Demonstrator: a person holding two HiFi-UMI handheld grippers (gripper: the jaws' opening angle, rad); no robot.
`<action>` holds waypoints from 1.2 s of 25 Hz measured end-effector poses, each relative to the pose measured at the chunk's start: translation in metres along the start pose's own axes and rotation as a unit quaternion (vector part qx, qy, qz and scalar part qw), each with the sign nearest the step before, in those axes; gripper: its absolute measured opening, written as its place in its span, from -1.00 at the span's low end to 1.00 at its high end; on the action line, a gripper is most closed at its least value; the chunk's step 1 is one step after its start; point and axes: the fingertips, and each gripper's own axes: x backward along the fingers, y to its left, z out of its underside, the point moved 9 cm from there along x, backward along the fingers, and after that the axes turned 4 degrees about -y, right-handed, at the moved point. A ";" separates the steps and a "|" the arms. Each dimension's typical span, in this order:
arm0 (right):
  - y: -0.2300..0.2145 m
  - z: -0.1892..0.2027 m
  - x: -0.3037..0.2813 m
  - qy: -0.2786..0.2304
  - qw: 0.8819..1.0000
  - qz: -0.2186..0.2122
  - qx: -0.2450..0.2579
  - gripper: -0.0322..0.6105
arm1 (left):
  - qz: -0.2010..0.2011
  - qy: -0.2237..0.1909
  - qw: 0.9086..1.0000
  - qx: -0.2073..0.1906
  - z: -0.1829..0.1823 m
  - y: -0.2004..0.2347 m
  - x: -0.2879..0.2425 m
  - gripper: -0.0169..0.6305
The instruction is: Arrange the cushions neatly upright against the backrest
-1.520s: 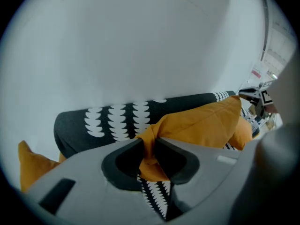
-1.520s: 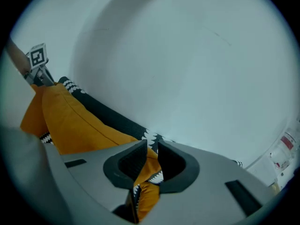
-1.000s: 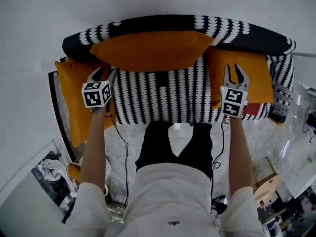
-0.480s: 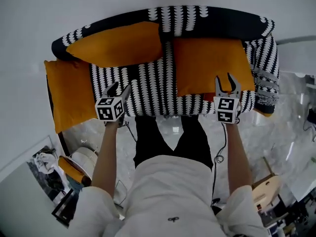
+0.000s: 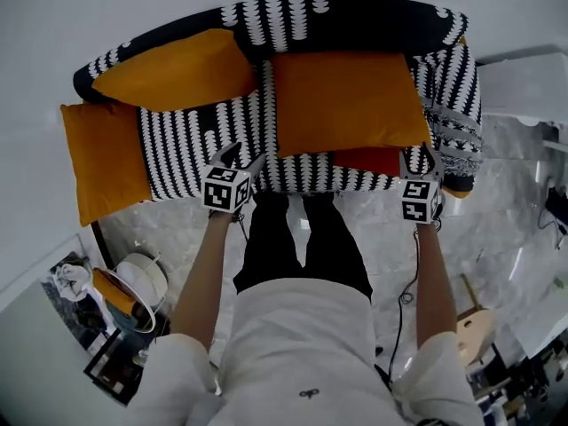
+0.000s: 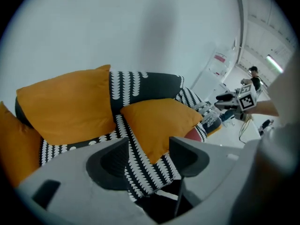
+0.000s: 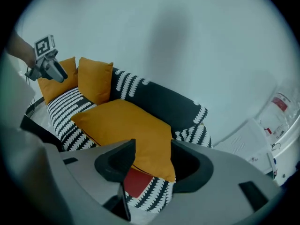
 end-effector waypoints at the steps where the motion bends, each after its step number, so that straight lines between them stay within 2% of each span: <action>1: -0.004 0.009 0.001 0.012 1.000 0.002 -0.002 -0.28 | 0.009 0.009 1.000 -0.006 0.003 -0.007 -0.006 -0.13; 6: -0.016 0.046 -0.021 0.092 0.996 0.015 -0.002 -0.26 | 0.041 0.050 0.997 -0.034 0.012 -0.018 -0.049 -0.11; 9: -0.021 0.066 -0.038 0.136 0.991 0.015 0.006 -0.21 | 0.053 0.098 0.992 -0.059 0.031 -0.016 -0.079 -0.11; 13: -0.028 0.092 -0.066 0.184 0.983 0.005 0.025 -0.17 | 0.063 0.146 0.986 -0.055 0.057 -0.011 -0.111 -0.09; 17: -0.036 0.119 -0.094 0.230 0.970 -0.012 0.080 -0.17 | 0.068 0.161 0.984 -0.042 0.073 -0.013 -0.133 -0.09; 22: -0.038 0.155 -0.131 0.287 0.941 -0.027 0.177 -0.15 | 0.072 0.165 0.983 -0.020 0.087 -0.010 -0.156 -0.10; 24: -0.042 0.165 -0.143 0.297 0.938 -0.029 0.178 -0.15 | 0.072 0.162 0.984 -0.018 0.087 -0.013 -0.161 -0.19; 27: -0.051 0.173 -0.160 0.302 0.940 -0.025 0.158 -0.15 | 0.060 0.162 0.985 -0.022 0.083 -0.015 -0.170 -0.33; 30: -0.059 0.177 -0.171 0.304 0.940 -0.015 0.157 -0.15 | 0.054 0.166 0.985 -0.004 0.083 -0.016 -0.174 -0.43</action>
